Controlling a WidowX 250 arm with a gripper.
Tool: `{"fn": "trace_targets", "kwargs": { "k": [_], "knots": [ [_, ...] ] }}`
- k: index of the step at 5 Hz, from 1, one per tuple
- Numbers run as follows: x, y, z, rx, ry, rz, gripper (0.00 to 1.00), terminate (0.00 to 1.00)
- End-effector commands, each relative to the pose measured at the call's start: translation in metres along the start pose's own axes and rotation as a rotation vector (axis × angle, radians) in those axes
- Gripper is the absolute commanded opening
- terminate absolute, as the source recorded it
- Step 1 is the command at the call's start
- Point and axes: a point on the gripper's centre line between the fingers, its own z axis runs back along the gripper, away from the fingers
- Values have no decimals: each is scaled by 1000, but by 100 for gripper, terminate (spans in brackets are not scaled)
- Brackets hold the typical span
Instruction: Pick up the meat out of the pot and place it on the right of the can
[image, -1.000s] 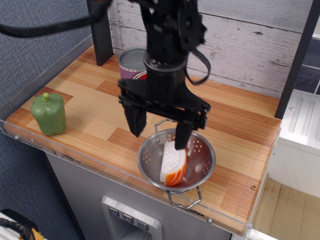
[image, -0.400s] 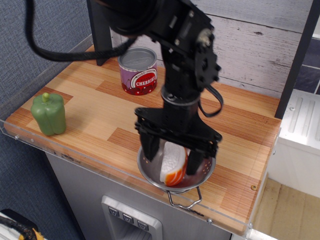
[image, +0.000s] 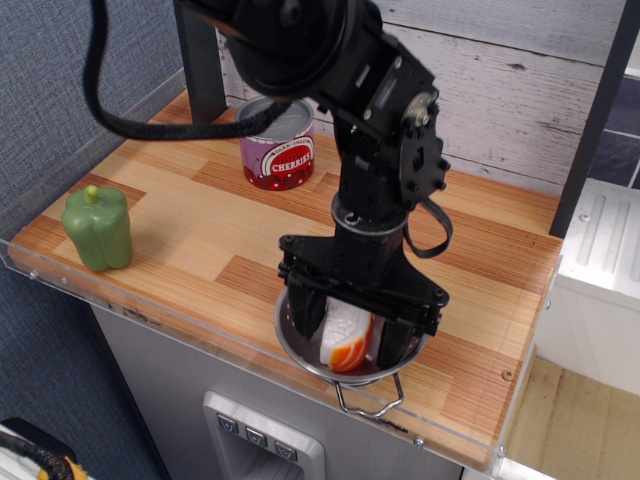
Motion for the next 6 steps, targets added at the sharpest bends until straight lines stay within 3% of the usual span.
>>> {"fn": "trace_targets", "kwargs": {
  "k": [1,3,4,5,6],
  "knots": [
    [-1,1,3,12,-21,-1,0,0],
    [-5,2,21,34,-56,20,0,0],
    [1,10,42,44,-113,43,0,0],
    [10,26,61,-20,-166,53,0,0],
    [30,37,69,-35,-185,78,0,0]
  ]
}}
